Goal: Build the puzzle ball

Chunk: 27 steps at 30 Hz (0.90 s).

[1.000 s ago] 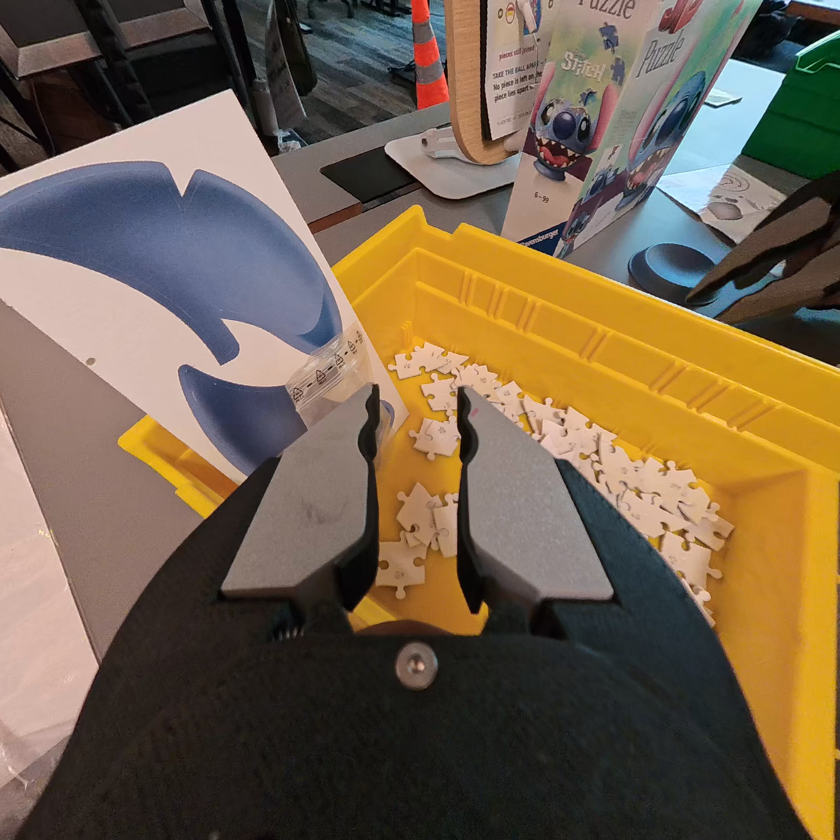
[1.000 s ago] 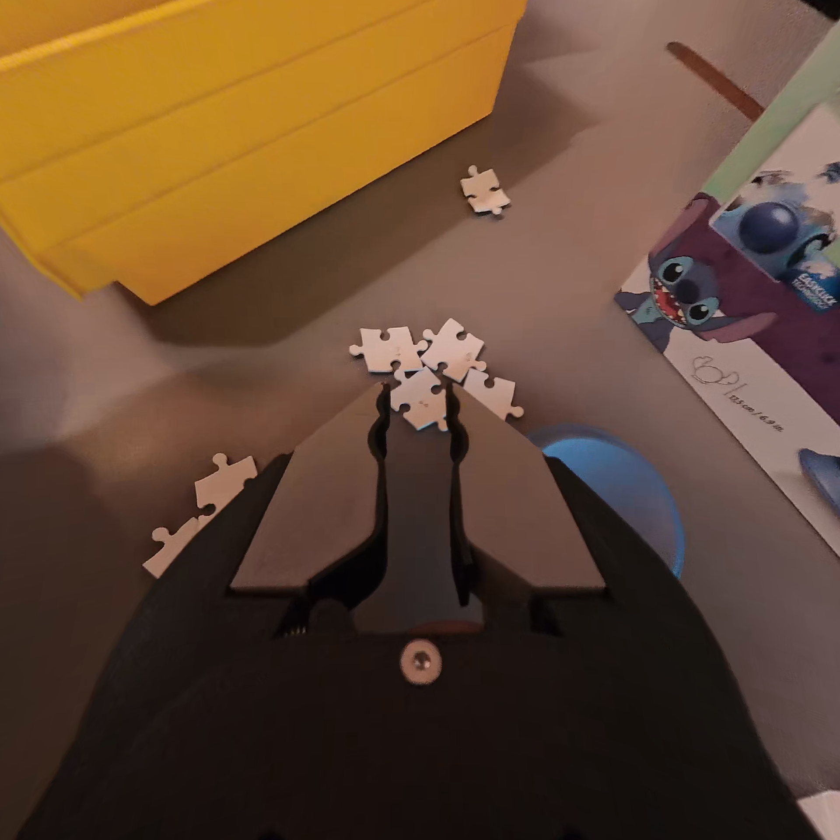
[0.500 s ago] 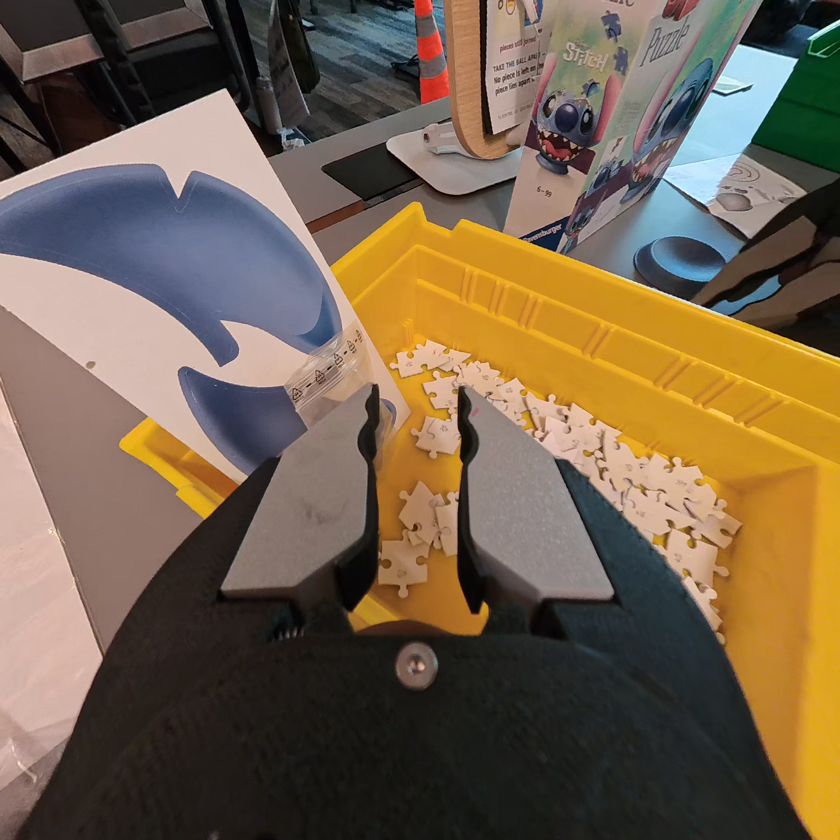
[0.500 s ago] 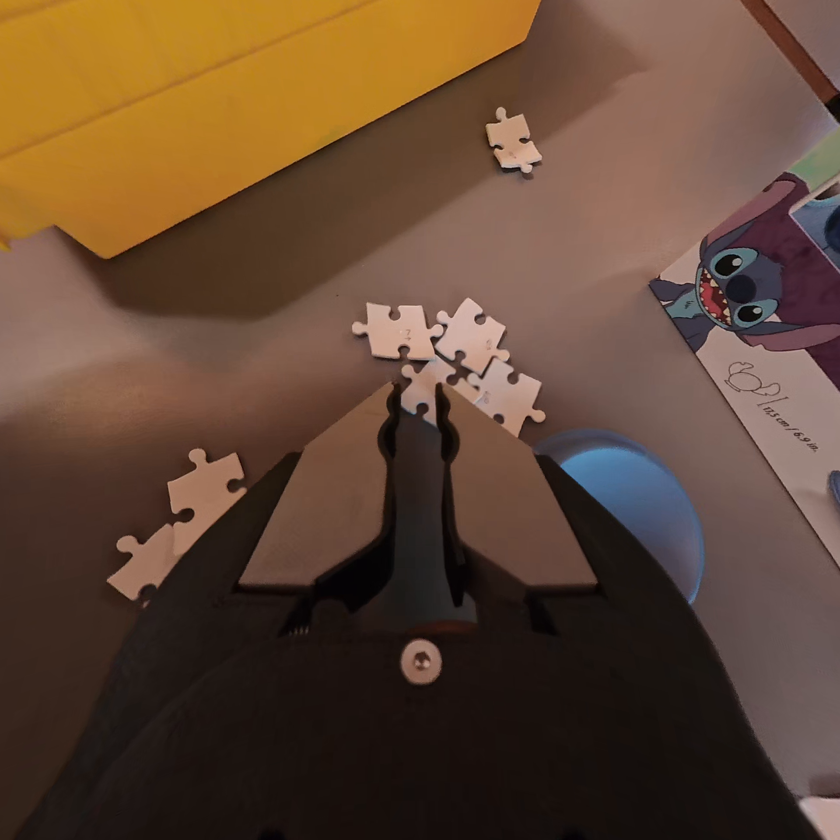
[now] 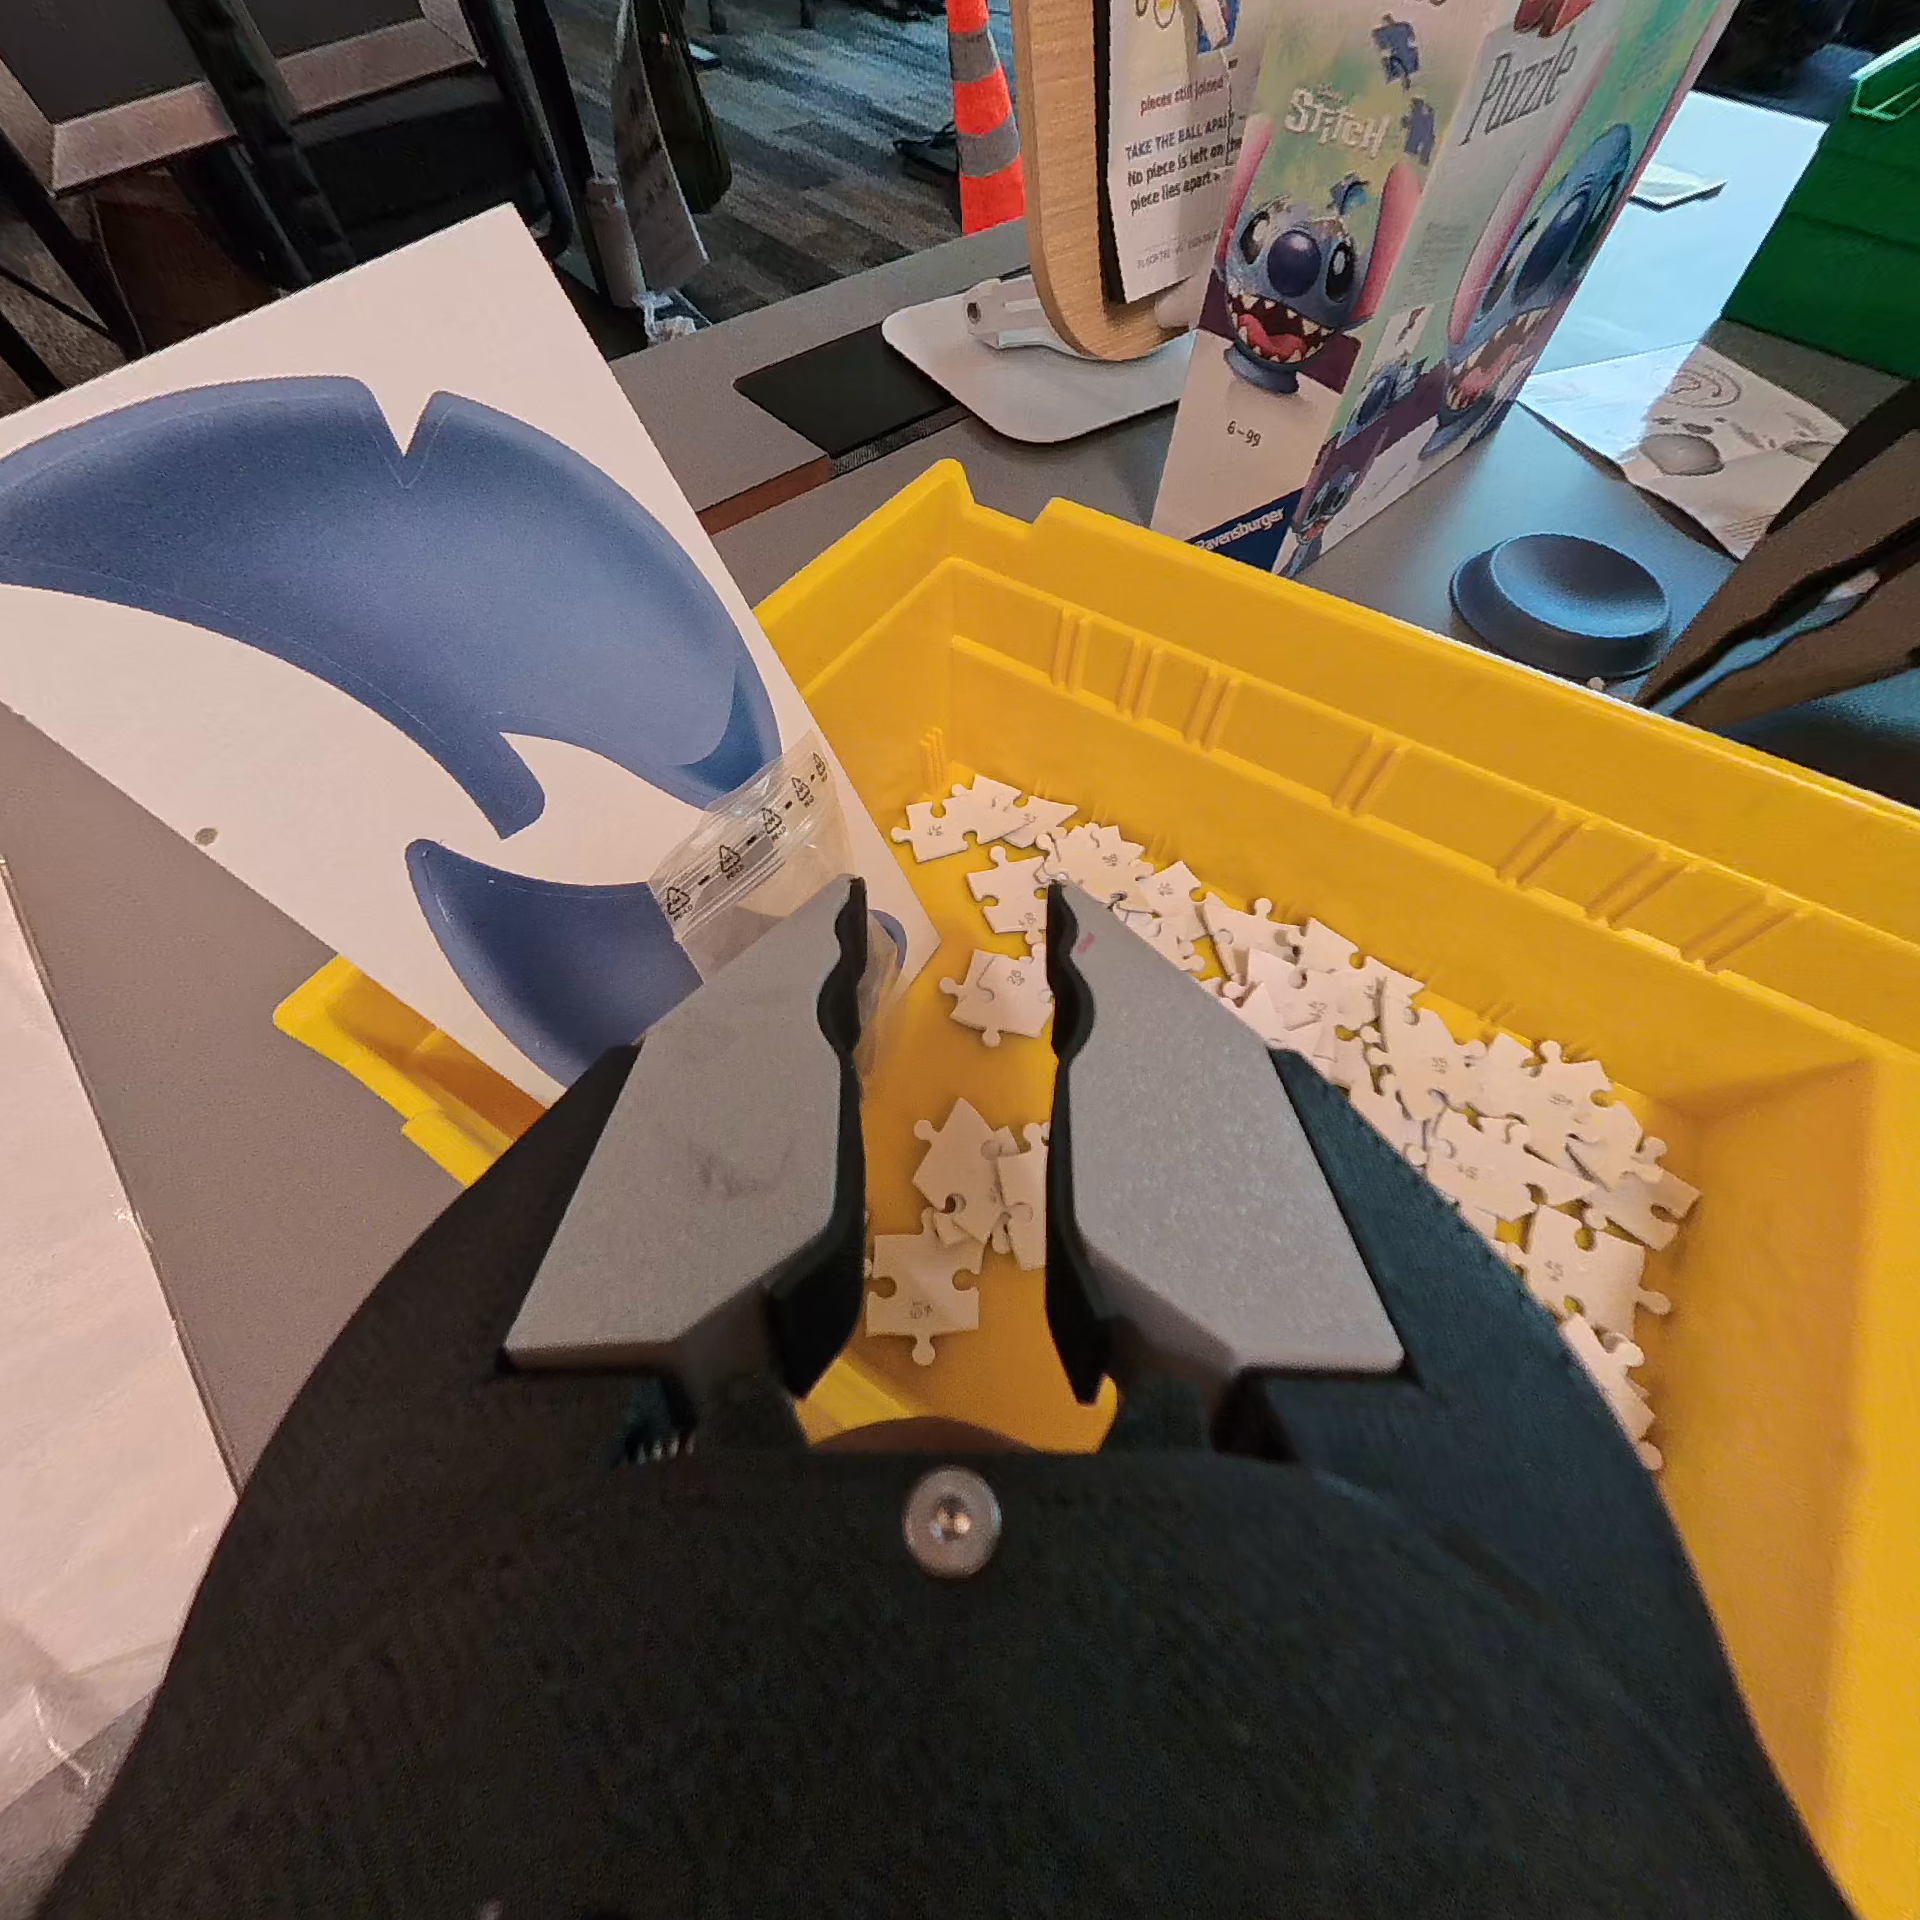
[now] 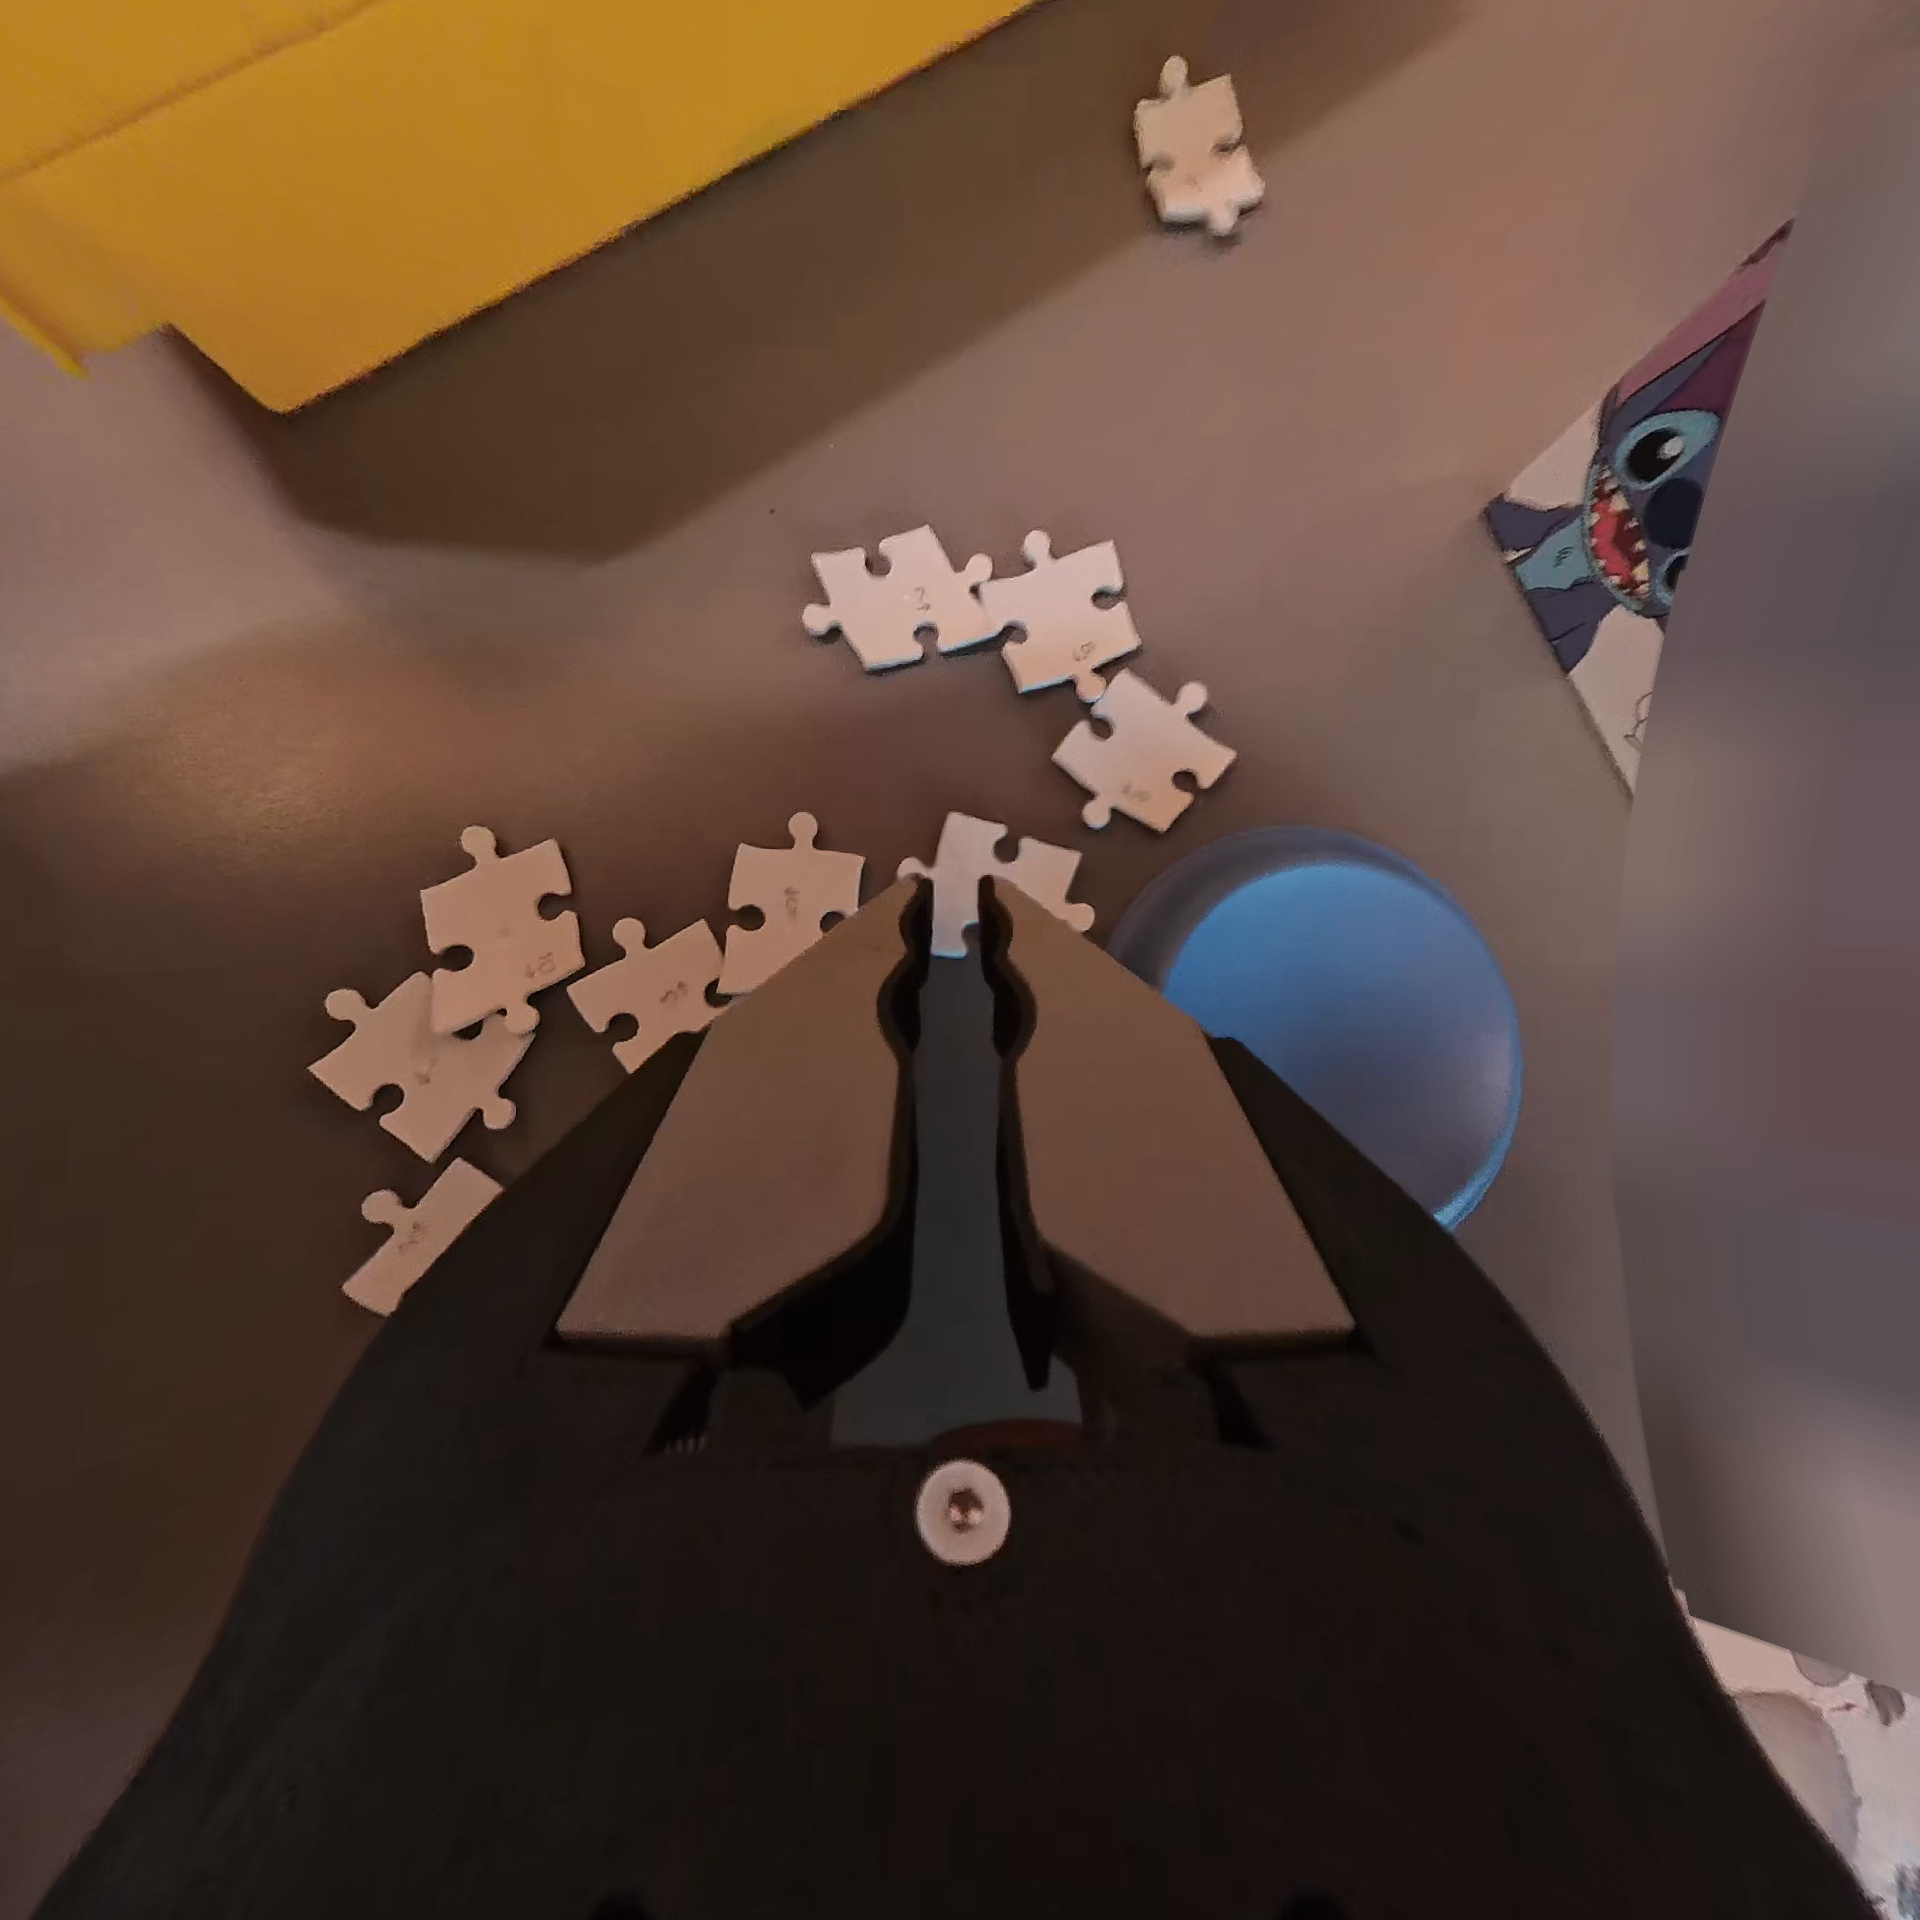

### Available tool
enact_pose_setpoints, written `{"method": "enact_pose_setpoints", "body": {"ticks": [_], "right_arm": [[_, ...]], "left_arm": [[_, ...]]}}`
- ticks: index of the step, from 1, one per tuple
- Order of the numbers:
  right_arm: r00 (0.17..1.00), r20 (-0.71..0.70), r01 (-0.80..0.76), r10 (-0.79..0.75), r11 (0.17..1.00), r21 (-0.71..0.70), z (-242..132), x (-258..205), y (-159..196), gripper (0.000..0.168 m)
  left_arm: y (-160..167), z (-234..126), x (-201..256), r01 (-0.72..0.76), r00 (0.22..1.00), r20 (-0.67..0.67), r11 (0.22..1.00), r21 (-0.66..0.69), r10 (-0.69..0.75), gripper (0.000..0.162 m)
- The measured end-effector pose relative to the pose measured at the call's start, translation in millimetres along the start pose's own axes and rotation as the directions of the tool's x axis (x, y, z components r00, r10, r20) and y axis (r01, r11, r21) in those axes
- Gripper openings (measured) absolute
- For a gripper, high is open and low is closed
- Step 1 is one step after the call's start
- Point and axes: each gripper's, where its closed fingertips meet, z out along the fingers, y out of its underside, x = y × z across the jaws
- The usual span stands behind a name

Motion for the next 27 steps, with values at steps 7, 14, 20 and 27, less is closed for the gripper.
{"method": "enact_pose_setpoints", "body": {"ticks": [7, 14, 20, 27], "right_arm": [[0.996, -0.030, -0.076, 0.083, 0.981, 0.181, -18, 14, -27, 0.013], [0.993, -0.065, -0.082, 0.094, 0.982, 0.170, -7, 23, -28, 0.029], [0.996, -0.043, -0.066, 0.075, 0.980, 0.187, 19, 31, -81, 0.031], [1.000, -0.002, -0.018, 0.019, 0.993, 0.114, 90, 52, -128, 0.034]], "left_arm": [[0, 0, 0, -0.003, 1.000, 0.003, 1.000, -0.003, 0.003, 0.032], [1, 0, 1, -0.007, 1.000, 0.002, 1.000, -0.008, 0.007, 0.032], [2, 0, 2, -0.015, 1.000, 0.000, 1.000, -0.009, 0.015, 0.032], [1, -1, 3, -0.008, 1.000, -0.012, 1.000, -0.004, 0.008, 0.032]]}}
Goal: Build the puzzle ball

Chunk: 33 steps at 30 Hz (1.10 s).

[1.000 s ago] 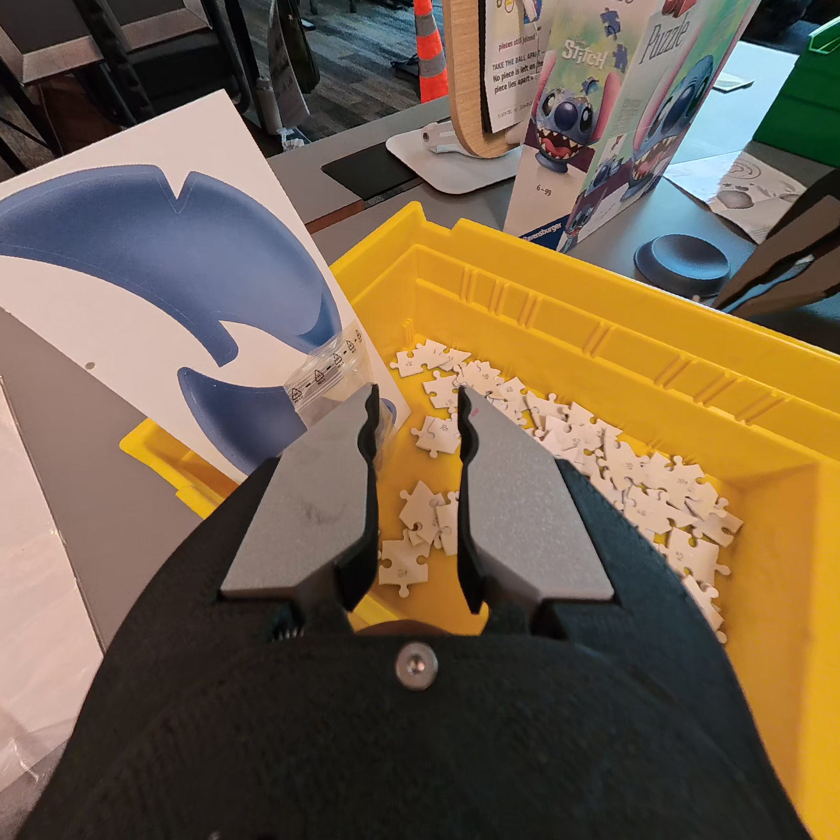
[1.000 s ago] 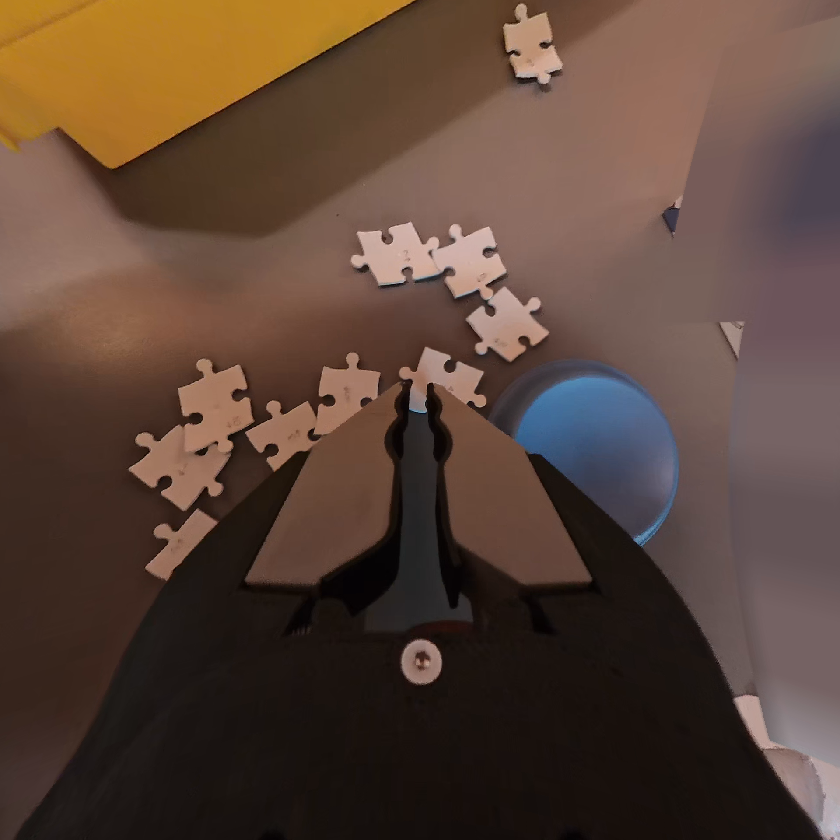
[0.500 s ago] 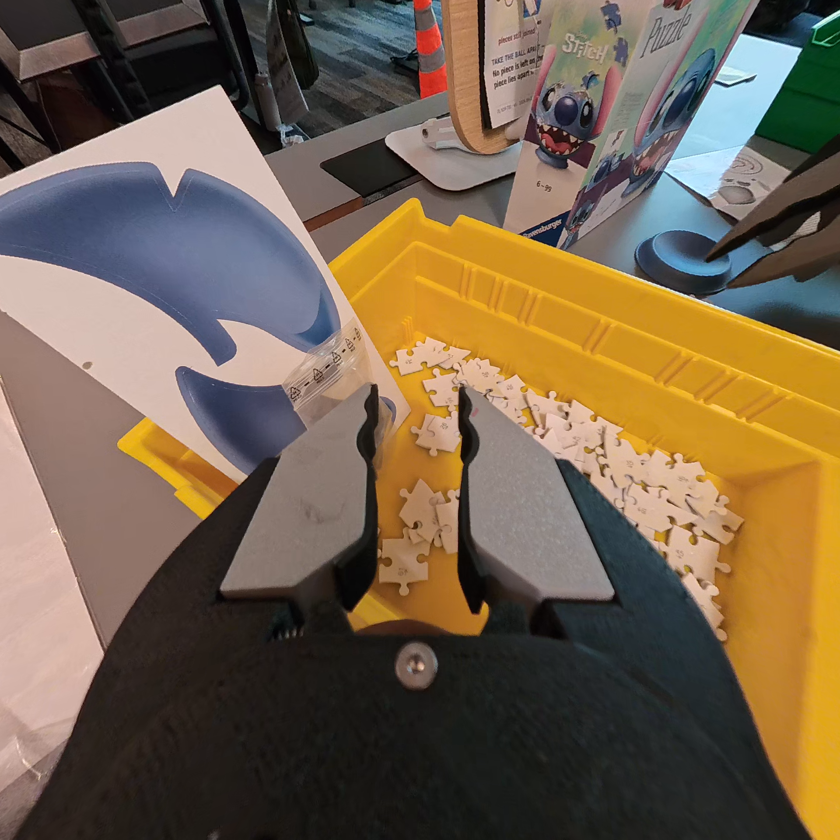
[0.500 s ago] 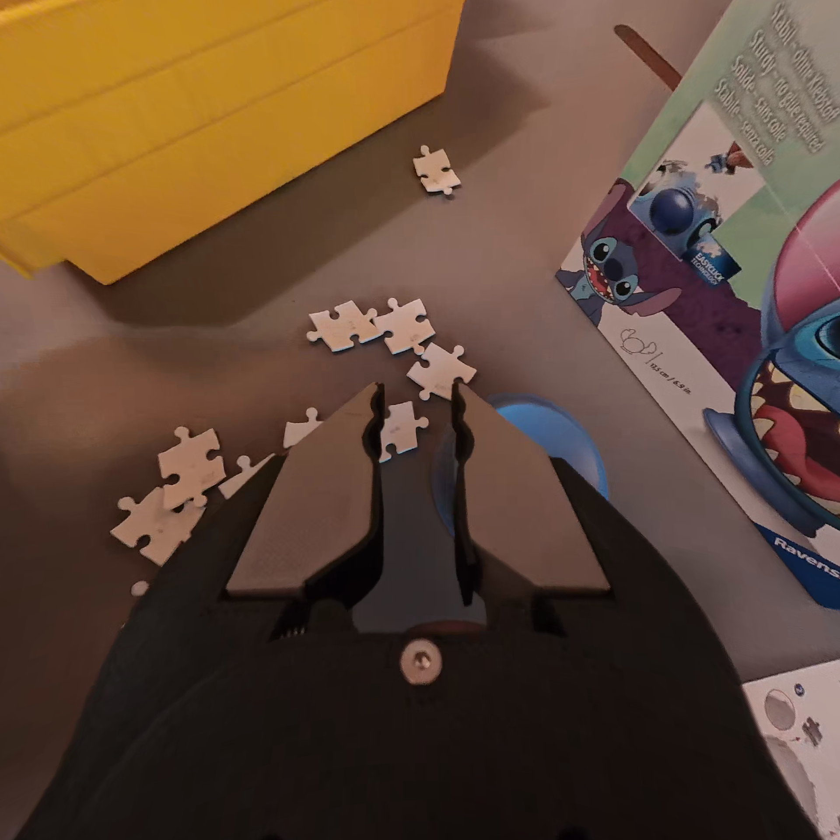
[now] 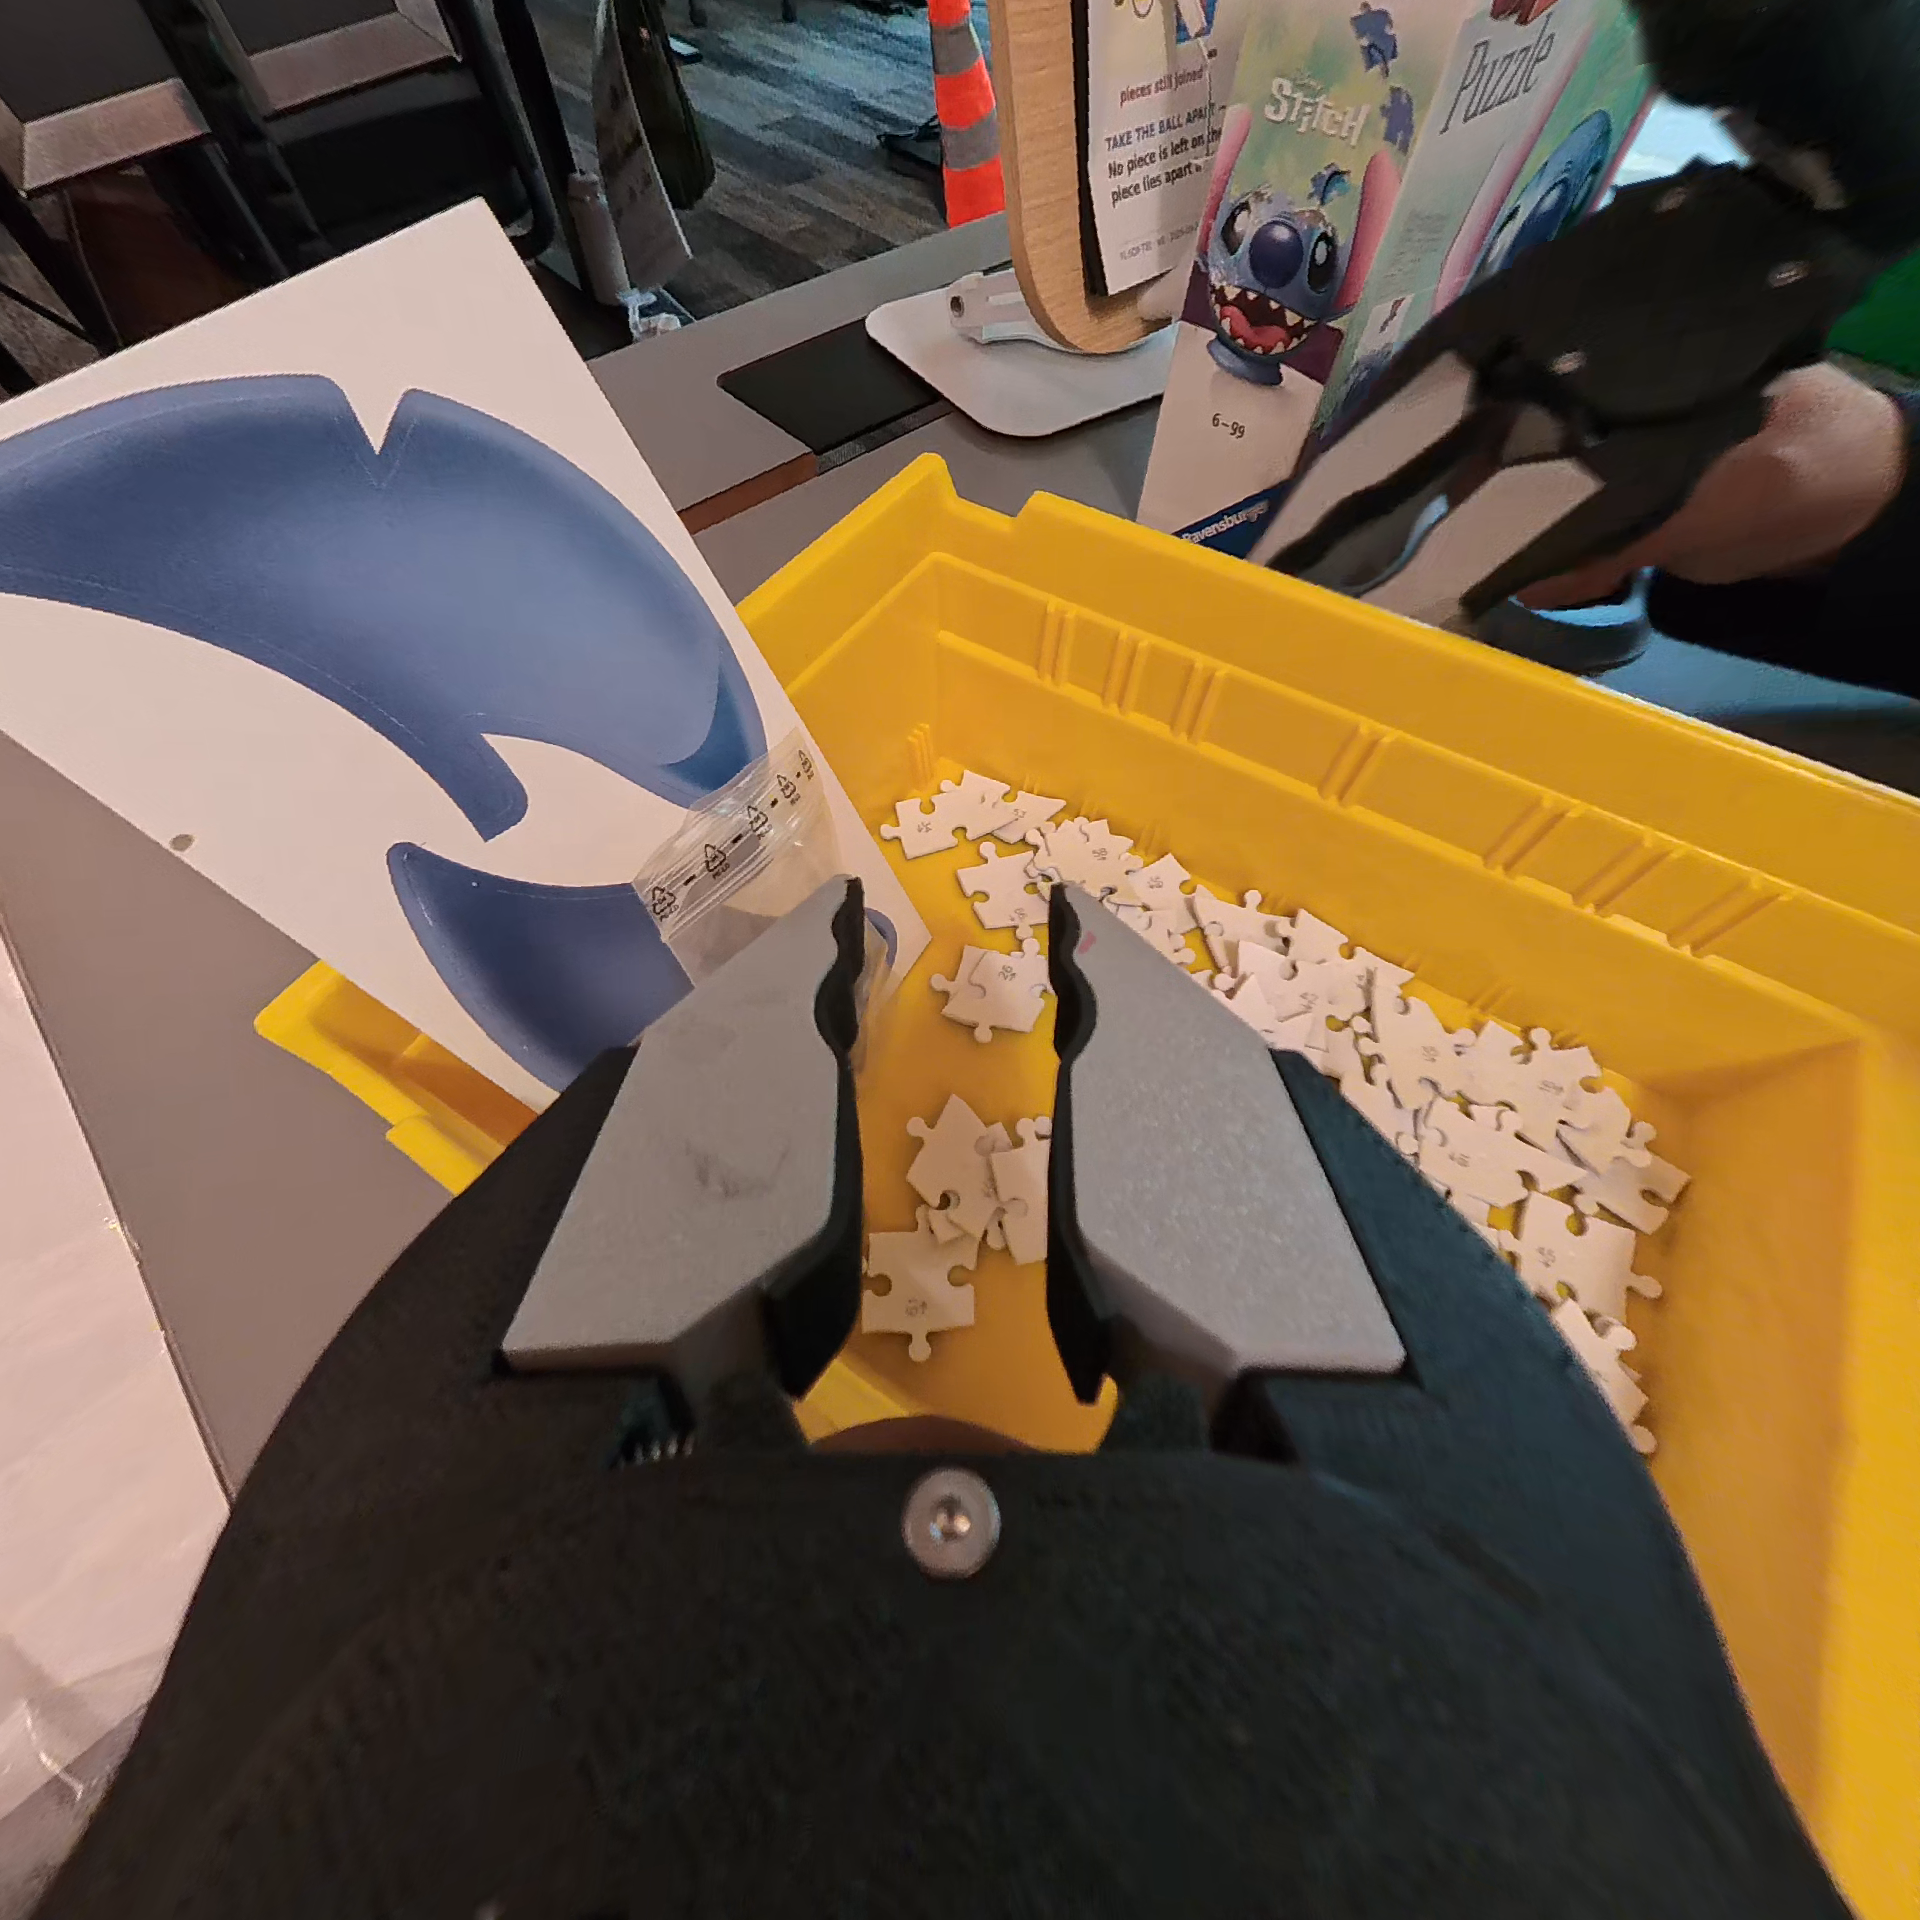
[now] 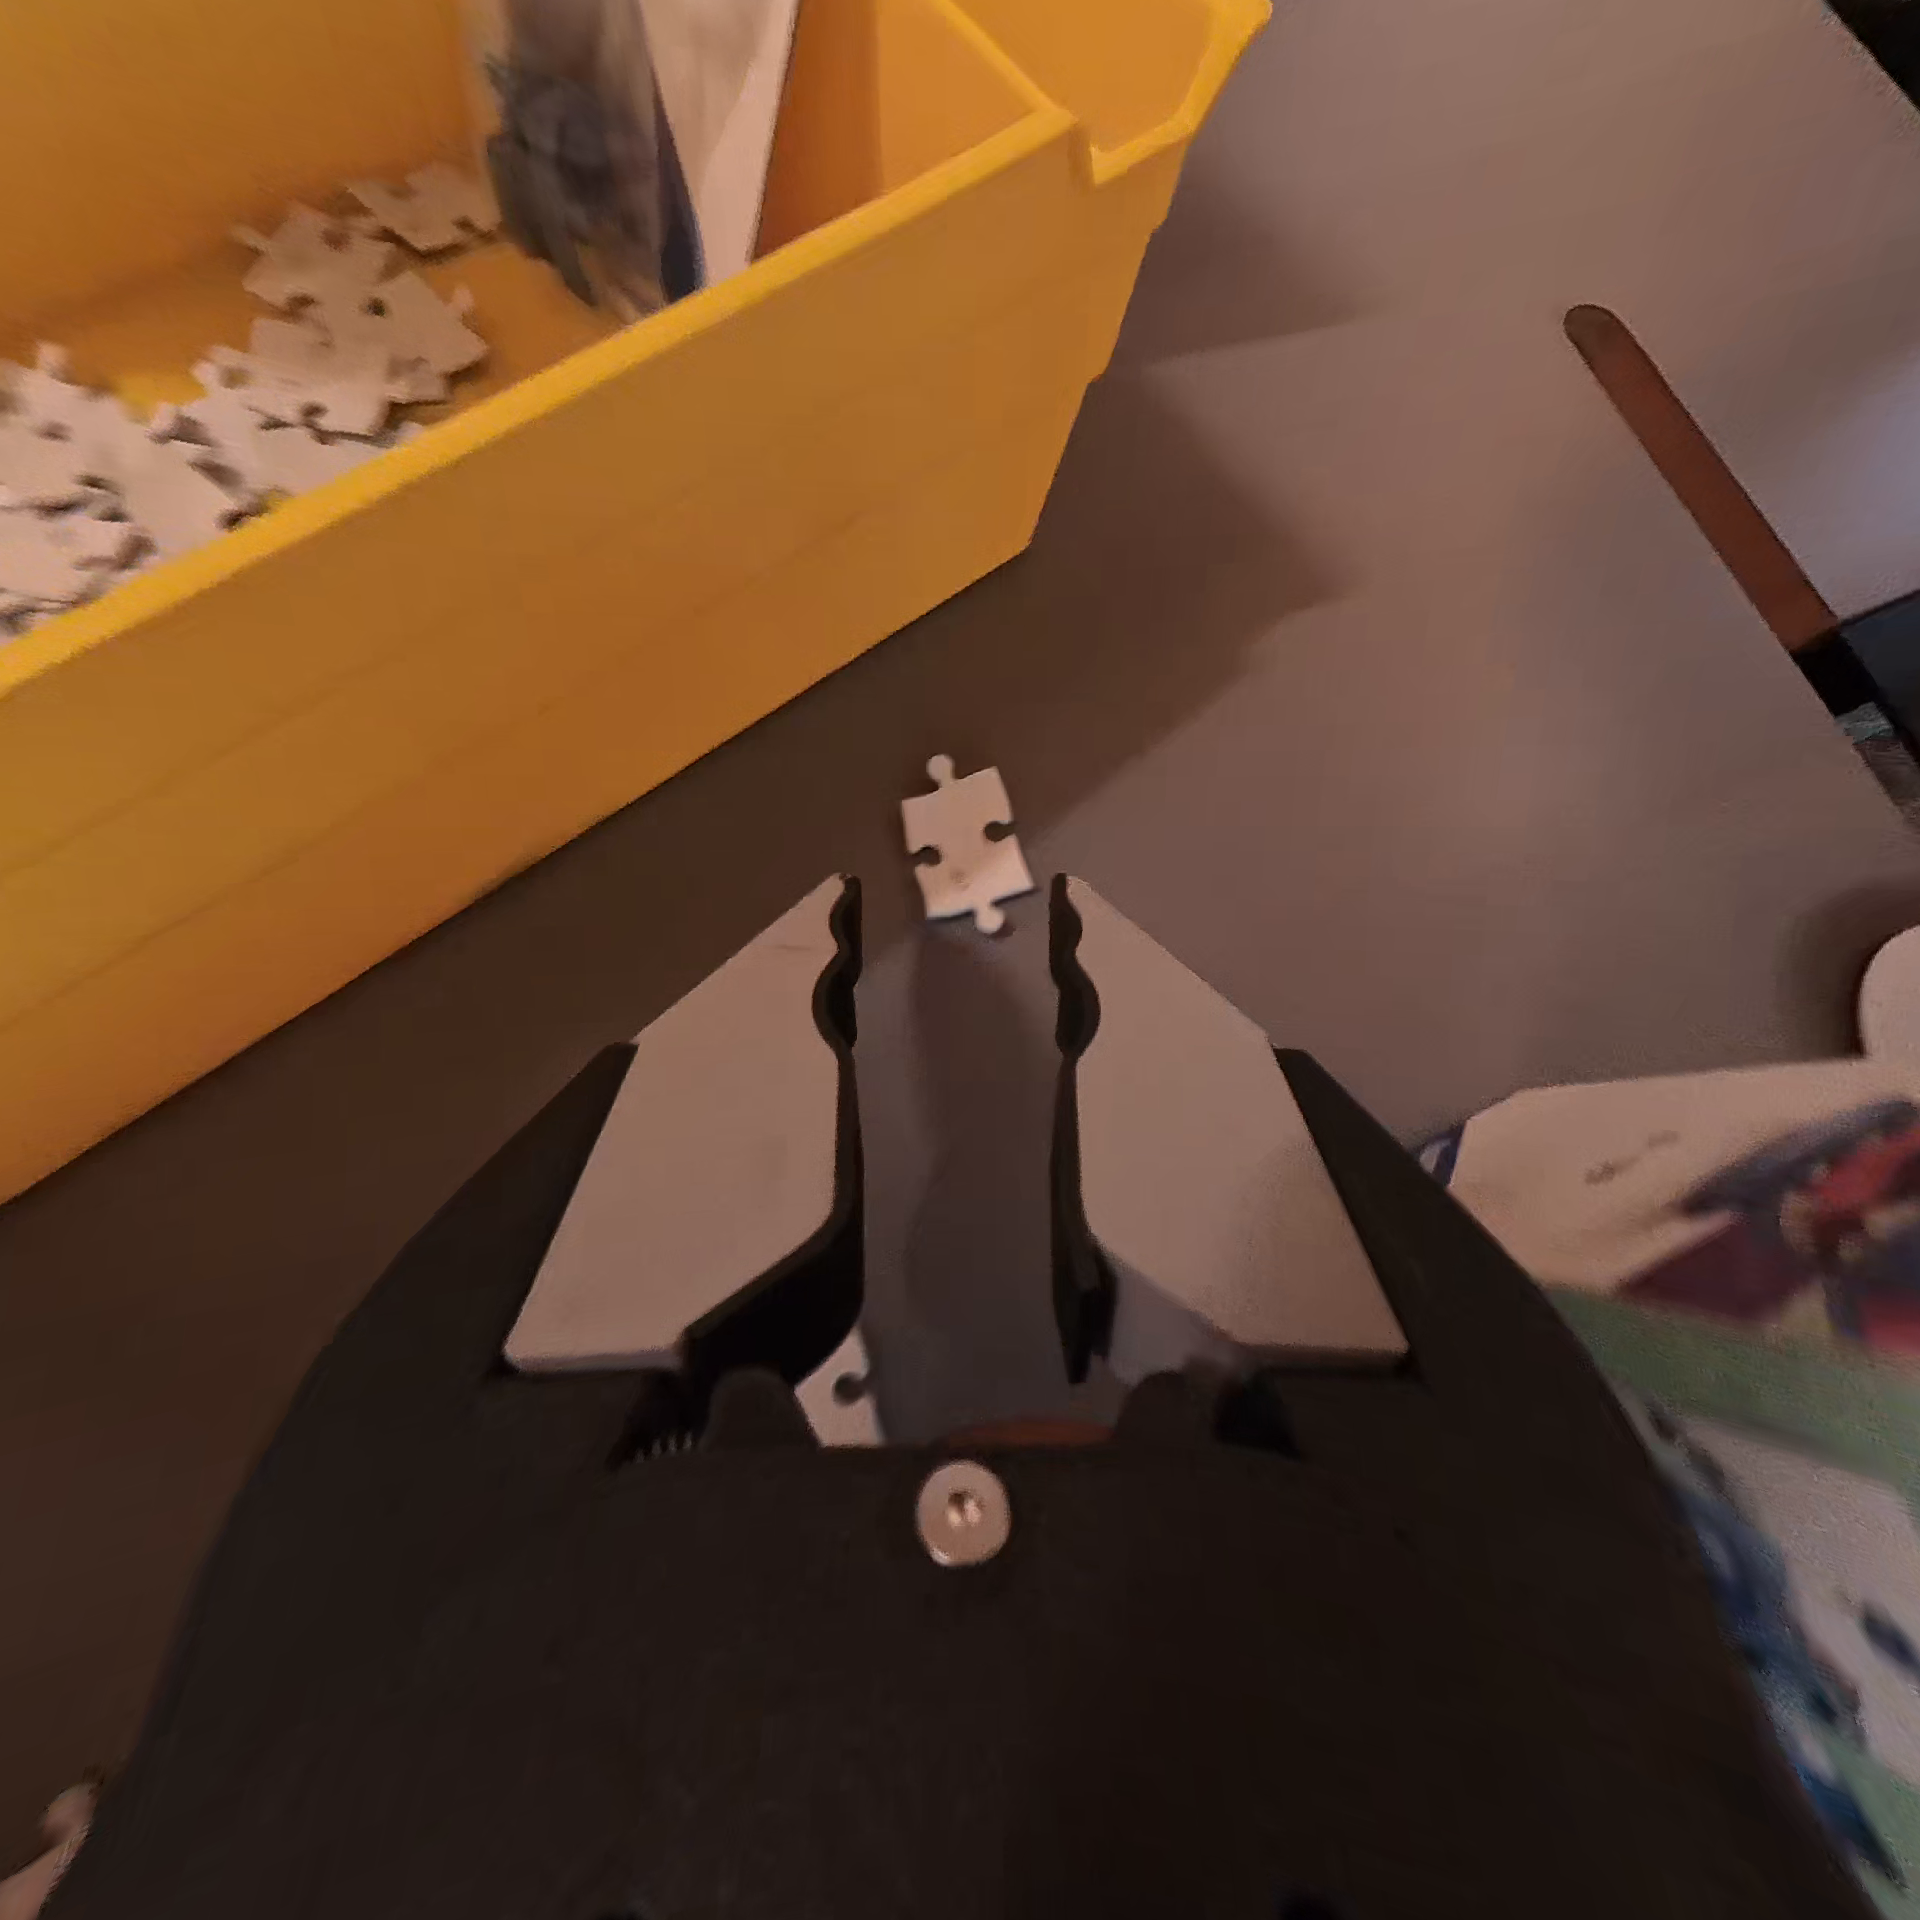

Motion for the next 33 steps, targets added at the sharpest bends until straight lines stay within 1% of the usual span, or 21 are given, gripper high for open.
{"method": "enact_pose_setpoints", "body": {"ticks": [3, 6, 7, 9, 12, 15, 17, 20, 22, 24, 27, 29, 32, 33], "right_arm": [[0.999, -0.014, 0.031, -0.032, 0.999, -0.041, 19, 8, 1, 0.035], [0.999, 0.026, 0.021, -0.019, 0.996, -0.085, 32, 6, 6, 0.038], [0.999, 0.049, 0.015, -0.011, 0.996, -0.083, 34, 3, 5, 0.029], [0.998, 0.063, 0.014, -0.009, 0.996, -0.089, 33, 1, 6, 0.022], [0.998, 0.062, 0.031, -0.024, 0.993, -0.111, 23, -3, 16, 0.022], [0.998, 0.006, 0.055, -0.055, 0.992, -0.116, 5, -4, 26, 0.021], [0.997, -0.030, 0.070, -0.072, 0.994, -0.088, -11, -7, 26, 0.021], [0.994, -0.054, 0.100, -0.100, 0.995, 0.000, -40, -18, 18, 0.021], [0.988, -0.012, 0.152, -0.151, 0.987, 0.047, -57, -34, 21, 0.021], [0.971, 0.055, 0.229, -0.232, 0.971, 0.070, -65, -53, 32, 0.021], [0.933, 0.154, 0.318, -0.325, 0.946, 0.070, -66, -70, 47, 0.021], [0.917, 0.181, 0.350, -0.354, 0.935, 0.057, -65, -70, 49, 0.022], [0.886, 0.265, 0.382, -0.381, 0.923, 0.051, -67, -77, 51, 0.022], [0.878, 0.269, 0.398, -0.396, 0.916, 0.047, -65, -76, 50, 0.022]], "left_arm": [[0, 0, 1, -0.003, 1.000, -0.004, 1.000, -0.003, 0.003, 0.032], [0, 0, 2, -0.005, 1.000, -0.006, 1.000, -0.005, 0.005, 0.033], [1, 0, 2, -0.005, 1.000, -0.007, 1.000, -0.005, 0.005, 0.033], [1, 0, 2, -0.005, 1.000, -0.009, 1.000, -0.006, 0.005, 0.033], [1, 0, 2, -0.005, 1.000, -0.010, 1.000, -0.006, 0.005, 0.033], [1, 0, 3, -0.008, 1.000, -0.008, 1.000, -0.007, 0.008, 0.033], [1, 0, 3, -0.009, 1.000, -0.007, 1.000, -0.007, 0.009, 0.033], [0, 0, 3, -0.010, 1.000, -0.004, 1.000, -0.007, 0.010, 0.033], [0, 0, 2, -0.011, 1.000, -0.001, 1.000, -0.007, 0.011, 0.033], [0, 0, 2, -0.011, 1.000, 0.003, 1.000, -0.006, 0.011, 0.033], [0, 1, 2, -0.012, 1.000, 0.006, 1.000, -0.007, 0.012, 0.032], [0, 1, 2, -0.014, 1.000, 0.010, 1.000, -0.007, 0.014, 0.032], [0, 1, 2, -0.016, 1.000, 0.013, 1.000, -0.006, 0.016, 0.032], [0, 1, 2, -0.017, 1.000, 0.013, 1.000, -0.006, 0.017, 0.032]]}}
